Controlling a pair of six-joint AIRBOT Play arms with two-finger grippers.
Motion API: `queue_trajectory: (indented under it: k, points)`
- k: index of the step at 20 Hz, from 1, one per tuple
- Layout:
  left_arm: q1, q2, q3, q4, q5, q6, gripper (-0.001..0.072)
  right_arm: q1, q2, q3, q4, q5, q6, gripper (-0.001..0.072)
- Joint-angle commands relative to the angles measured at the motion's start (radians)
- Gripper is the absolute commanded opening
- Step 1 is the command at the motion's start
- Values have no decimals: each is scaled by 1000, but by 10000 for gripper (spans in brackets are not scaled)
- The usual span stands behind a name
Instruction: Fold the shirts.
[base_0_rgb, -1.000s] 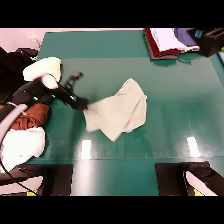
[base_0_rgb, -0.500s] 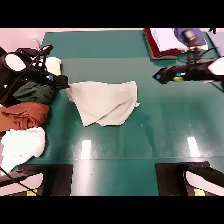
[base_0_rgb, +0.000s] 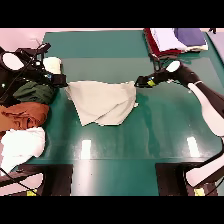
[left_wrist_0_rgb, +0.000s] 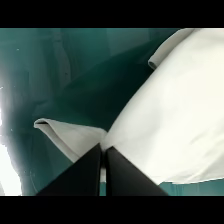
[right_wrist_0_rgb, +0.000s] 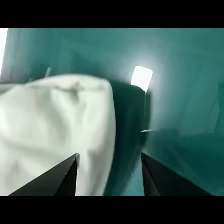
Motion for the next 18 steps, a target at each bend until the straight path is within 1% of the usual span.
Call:
queue_trajectory:
  k: [1,2,4,6,8,10,13,17,18]
  points:
    - [1,1,1,0,0,0,25,36,-116,128,12,31,1,220]
    - [1,1,1,0,1,0,25,42,-122,153,11,28,0,11]
    - [1,5,2,0,10,0,25,41,-108,203,10,23,-3,15]
    - [1,38,33,16,16,0,24,30,-42,264,-17,32,-9,15]
    - [1,114,109,29,23,0,24,7,80,349,-75,79,-21,14]
    - [1,210,211,31,20,0,25,-16,217,430,-104,169,-26,15]
    - [1,349,357,30,18,0,24,-51,436,528,-103,286,-26,15]
    - [1,496,460,23,13,-20,24,-94,694,517,-110,310,-24,15]
    - [1,515,475,23,11,-29,24,-103,750,496,-138,310,-22,14]
